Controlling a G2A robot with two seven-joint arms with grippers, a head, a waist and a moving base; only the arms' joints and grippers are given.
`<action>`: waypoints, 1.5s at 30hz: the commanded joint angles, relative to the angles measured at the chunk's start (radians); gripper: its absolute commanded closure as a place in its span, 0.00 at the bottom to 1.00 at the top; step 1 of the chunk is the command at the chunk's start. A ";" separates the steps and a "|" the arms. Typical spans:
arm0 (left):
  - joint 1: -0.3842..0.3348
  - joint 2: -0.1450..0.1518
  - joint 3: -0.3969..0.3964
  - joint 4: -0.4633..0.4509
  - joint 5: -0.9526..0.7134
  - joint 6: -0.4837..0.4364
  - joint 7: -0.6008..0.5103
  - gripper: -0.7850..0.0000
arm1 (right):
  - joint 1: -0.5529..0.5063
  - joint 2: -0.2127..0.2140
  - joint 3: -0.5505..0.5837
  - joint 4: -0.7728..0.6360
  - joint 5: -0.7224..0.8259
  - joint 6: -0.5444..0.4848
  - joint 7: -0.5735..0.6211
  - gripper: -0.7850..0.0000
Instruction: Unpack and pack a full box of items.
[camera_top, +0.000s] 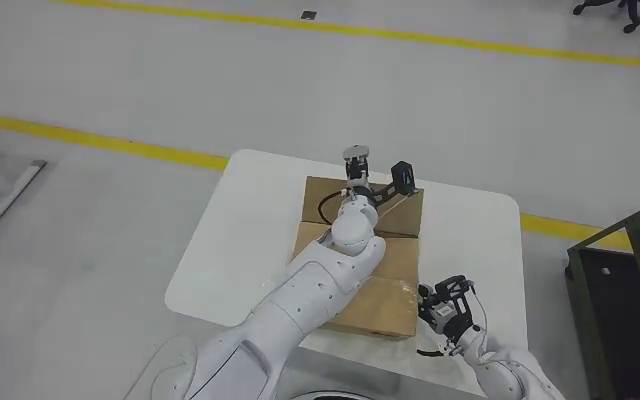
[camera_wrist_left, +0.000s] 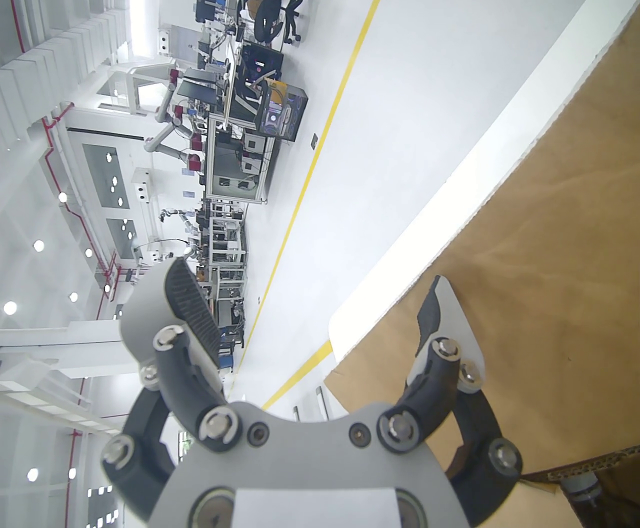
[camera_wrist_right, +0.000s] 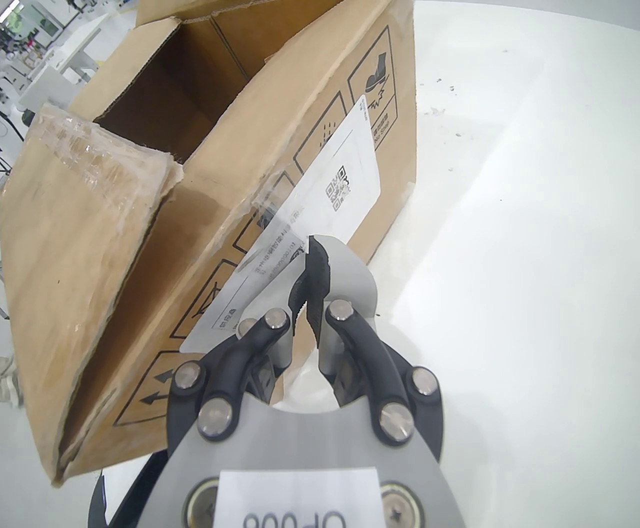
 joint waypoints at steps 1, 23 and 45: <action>-0.002 -0.005 0.000 0.017 -0.005 -0.002 0.003 0.00 | -0.001 0.000 -0.001 0.003 0.029 -0.015 0.009 1.00; 0.094 0.017 -0.085 -0.181 0.036 -0.042 -0.033 0.00 | 0.009 0.019 0.203 -0.144 0.194 0.077 0.047 1.00; 0.680 0.132 -0.247 -1.035 0.159 -0.456 -0.130 0.00 | 0.098 0.019 0.167 -0.177 0.129 0.070 0.012 1.00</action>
